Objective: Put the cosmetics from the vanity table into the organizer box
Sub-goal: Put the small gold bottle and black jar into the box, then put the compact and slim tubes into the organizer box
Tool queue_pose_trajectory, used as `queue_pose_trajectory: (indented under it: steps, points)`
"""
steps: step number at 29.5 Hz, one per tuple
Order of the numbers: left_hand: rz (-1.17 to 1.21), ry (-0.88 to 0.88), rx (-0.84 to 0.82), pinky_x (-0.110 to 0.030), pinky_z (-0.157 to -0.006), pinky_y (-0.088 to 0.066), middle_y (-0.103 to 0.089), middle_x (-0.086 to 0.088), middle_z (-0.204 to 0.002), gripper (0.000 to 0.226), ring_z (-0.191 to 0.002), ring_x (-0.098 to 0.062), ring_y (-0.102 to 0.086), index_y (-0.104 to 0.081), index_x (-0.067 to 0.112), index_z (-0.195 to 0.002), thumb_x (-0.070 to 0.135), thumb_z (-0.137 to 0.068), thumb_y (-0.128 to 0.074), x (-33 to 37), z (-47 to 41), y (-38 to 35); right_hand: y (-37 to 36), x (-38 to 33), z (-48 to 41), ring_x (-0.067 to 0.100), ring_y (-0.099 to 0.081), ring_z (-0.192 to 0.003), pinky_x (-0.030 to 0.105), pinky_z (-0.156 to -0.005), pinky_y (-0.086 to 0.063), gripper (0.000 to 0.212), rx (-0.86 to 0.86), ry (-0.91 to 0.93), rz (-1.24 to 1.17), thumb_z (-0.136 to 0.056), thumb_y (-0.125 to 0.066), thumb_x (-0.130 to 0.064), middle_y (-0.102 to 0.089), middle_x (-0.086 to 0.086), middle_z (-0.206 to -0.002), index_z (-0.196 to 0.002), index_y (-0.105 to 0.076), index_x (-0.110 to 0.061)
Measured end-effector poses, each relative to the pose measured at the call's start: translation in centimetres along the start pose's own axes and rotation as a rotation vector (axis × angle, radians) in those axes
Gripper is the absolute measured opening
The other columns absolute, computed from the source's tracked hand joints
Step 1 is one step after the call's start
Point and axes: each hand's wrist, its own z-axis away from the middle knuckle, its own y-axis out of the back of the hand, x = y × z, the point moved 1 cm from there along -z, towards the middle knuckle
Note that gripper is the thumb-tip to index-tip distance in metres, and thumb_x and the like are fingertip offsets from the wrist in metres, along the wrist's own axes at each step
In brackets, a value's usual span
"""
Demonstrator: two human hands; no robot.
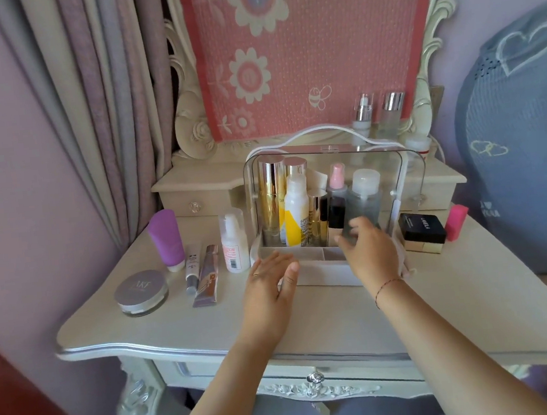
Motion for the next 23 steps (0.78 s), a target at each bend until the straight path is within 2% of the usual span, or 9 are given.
queue_pose_trajectory:
  steps: [2, 4, 6, 8, 12, 14, 17, 20, 23]
  points:
    - [-0.012, -0.026, 0.076, -0.027, -0.107, -0.028, -0.063, 0.011, -0.118, 0.030, -0.123, -0.005, -0.046, -0.066, 0.022, -0.110, 0.037, -0.092, -0.047, 0.1, 0.5, 1.6, 0.4, 0.1, 0.9, 0.024, -0.064, -0.103, 0.031, -0.081, -0.048, 0.043, 0.056, 0.046, -0.040, -0.088, -0.063, -0.029, -0.066, 0.007, -0.119, -0.125, -0.055, -0.010]
    - [-0.040, -0.007, 0.269, -0.021, -0.098, -0.037, -0.062, 0.014, -0.114, 0.021, -0.116, -0.005, -0.050, -0.065, 0.026, -0.106, 0.033, -0.090, -0.054, -0.7, 1.1, 4.6, 0.9, 0.3, 2.3, 0.027, -0.062, -0.107, 0.035, -0.089, -0.047, 0.041, 0.139, 0.123, -0.093, -0.086, -0.067, -0.024, -0.067, 0.008, -0.116, -0.122, -0.058, -0.007]
    - [-0.125, 0.052, 0.496, -0.011, -0.087, -0.035, -0.058, 0.017, -0.110, 0.016, -0.107, -0.010, -0.051, -0.063, 0.028, -0.101, 0.028, -0.086, -0.061, -2.6, 1.8, 8.6, 1.3, 0.4, 4.1, 0.030, -0.060, -0.104, 0.037, -0.092, -0.045, 0.035, 0.233, 0.208, -0.135, -0.083, -0.070, -0.016, -0.067, 0.010, -0.110, -0.114, -0.061, -0.005]
    - [-0.233, 0.202, 0.612, -0.015, -0.090, -0.030, -0.052, 0.006, -0.115, 0.032, -0.109, -0.022, -0.046, -0.059, 0.021, -0.109, 0.028, -0.079, -0.068, -5.1, 2.4, 12.0, 1.3, 0.4, 6.0, 0.029, -0.056, -0.106, 0.034, -0.096, -0.041, 0.030, 0.283, 0.263, -0.171, -0.080, -0.070, -0.008, -0.066, 0.011, -0.107, -0.108, -0.062, -0.004]
    - [-0.302, 0.610, 0.369, -0.046, -0.107, -0.028, -0.035, -0.017, -0.136, 0.087, -0.128, -0.034, -0.031, -0.030, 0.011, -0.138, 0.032, -0.068, -0.078, -9.6, 2.6, 14.9, 1.1, 0.4, 7.7, 0.030, -0.056, -0.109, 0.043, -0.097, -0.046, 0.028, 0.232, 0.288, -0.236, -0.081, -0.068, -0.003, -0.063, 0.012, -0.109, -0.108, -0.061, -0.004]
    - [-0.314, 0.599, 0.256, -0.046, -0.107, -0.029, -0.035, -0.018, -0.139, 0.088, -0.129, -0.034, -0.032, -0.030, 0.007, -0.139, 0.030, -0.068, -0.077, -10.8, 2.5, 15.2, 1.0, 0.3, 7.8, 0.032, -0.056, -0.108, 0.046, -0.095, -0.047, 0.027, 0.213, 0.269, -0.245, -0.081, -0.067, -0.004, -0.063, 0.012, -0.109, -0.108, -0.061, -0.004]
    - [-0.371, 0.550, 0.225, -0.042, -0.100, -0.035, -0.043, -0.015, -0.133, 0.076, -0.119, -0.034, -0.044, -0.042, 0.009, -0.132, 0.031, -0.068, -0.077, -11.2, 2.6, 15.7, 1.1, 0.0, 7.7, 0.033, -0.057, -0.106, 0.043, -0.094, -0.046, 0.027, 0.200, 0.251, -0.225, -0.080, -0.067, -0.003, -0.064, 0.013, -0.107, -0.107, -0.061, -0.003]
    - [-0.358, 0.482, 0.396, -0.042, -0.093, -0.039, -0.044, -0.012, -0.126, 0.074, -0.114, -0.034, -0.046, -0.041, 0.013, -0.130, 0.032, -0.068, -0.078, -9.8, 4.1, 15.5, 1.4, -0.4, 8.4, 0.031, -0.058, -0.106, 0.032, -0.094, -0.041, 0.026, 0.194, 0.287, -0.196, -0.079, -0.068, -0.001, -0.065, 0.011, -0.106, -0.105, -0.062, -0.003]
    - [-0.282, 0.240, 0.479, -0.035, -0.095, -0.035, -0.040, 0.001, -0.127, 0.080, -0.118, -0.023, -0.041, -0.039, 0.021, -0.130, 0.026, -0.063, -0.082, -5.9, 5.6, 12.8, 1.8, -0.8, 9.6, 0.015, -0.057, -0.103, 0.019, -0.089, -0.041, 0.027, 0.063, 0.242, -0.293, -0.083, -0.067, -0.016, -0.064, -0.001, -0.109, -0.109, -0.061, -0.013]
